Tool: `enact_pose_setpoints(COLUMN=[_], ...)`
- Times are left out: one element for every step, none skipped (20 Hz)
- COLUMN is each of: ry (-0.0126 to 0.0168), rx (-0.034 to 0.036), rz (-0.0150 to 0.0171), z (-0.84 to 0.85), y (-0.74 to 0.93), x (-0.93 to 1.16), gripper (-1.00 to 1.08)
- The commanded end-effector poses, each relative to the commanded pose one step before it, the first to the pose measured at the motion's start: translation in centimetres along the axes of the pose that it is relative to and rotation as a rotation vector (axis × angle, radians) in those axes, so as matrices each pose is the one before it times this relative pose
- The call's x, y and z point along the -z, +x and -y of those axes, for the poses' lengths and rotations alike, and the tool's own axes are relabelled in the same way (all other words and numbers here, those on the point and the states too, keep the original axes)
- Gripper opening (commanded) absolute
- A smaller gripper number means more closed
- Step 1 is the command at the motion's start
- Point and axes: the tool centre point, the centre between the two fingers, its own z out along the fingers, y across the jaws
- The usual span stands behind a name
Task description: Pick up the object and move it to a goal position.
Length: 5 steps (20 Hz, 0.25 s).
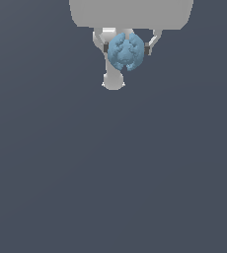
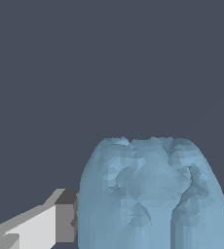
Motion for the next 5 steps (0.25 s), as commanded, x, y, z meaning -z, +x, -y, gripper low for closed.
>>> enact_pose_setpoints(ry=[-0.00005,0.00000,0.00000,0.00000,0.00000], rx=[-0.00003,0.00000,0.00000,0.00000,0.00000], rz=[0.00022,0.00000,0.00000,0.00000,0.00000], z=[0.030,0.007,0.004,0.002,0.001], y=[0.101,0.026,0.019,0.012,0.004], x=[0.331,0.062,0.039,0.020,0.006], gripper=[-1.00,-1.00,-1.00,-1.00,-1.00])
